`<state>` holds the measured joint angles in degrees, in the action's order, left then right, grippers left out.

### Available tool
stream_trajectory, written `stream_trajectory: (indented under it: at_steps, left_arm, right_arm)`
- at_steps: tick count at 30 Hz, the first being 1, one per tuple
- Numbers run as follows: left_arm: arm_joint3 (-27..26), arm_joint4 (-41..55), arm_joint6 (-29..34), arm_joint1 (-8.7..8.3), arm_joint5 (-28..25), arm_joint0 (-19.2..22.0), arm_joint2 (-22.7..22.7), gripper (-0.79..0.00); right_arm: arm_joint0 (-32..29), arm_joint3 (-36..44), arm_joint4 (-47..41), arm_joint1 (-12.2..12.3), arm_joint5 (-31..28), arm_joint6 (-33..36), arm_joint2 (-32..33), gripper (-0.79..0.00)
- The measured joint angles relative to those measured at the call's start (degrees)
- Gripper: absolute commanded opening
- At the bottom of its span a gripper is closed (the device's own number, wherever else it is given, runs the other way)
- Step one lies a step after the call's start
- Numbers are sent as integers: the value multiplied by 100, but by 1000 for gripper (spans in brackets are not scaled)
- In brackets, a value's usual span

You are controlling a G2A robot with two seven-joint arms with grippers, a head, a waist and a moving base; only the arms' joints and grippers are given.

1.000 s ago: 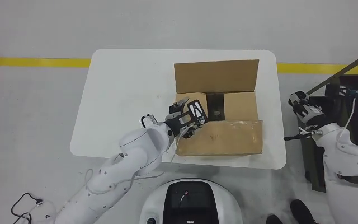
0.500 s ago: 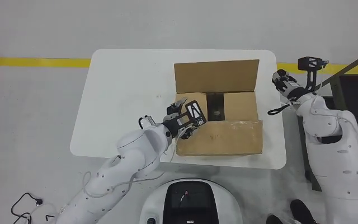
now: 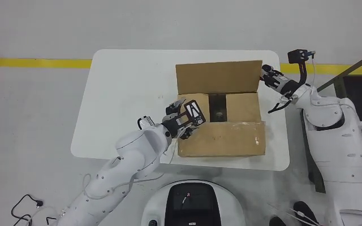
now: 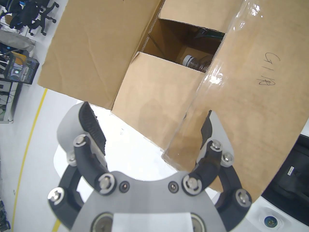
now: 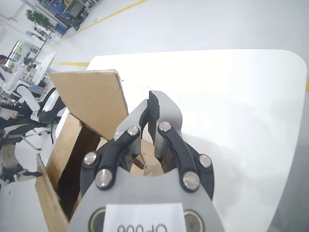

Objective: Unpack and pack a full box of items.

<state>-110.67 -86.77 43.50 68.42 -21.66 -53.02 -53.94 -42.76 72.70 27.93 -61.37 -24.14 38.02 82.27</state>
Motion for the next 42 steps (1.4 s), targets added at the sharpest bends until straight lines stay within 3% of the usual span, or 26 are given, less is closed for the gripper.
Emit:
stream_trajectory:
  at_steps: [12,24,34,42]
  left_arm:
    - [23,-29,21,48,-70,-5,-31,0]
    - [-278,-252,15,39,-44,-213,-275,0]
    - [-893,-182,216,-42,-200,-726,-771,0]
    - [-611,10,84,-15,-446,-655,-668,0]
  right_arm:
    - [-636,770,-292,225,-1328,670,455,-785]
    - [-1312,1527,53,389,-1445,870,691,-785]
    - [-1555,1719,151,470,-1542,693,737,-785]
    - [-1736,1927,111,535,-1664,744,728,-785]
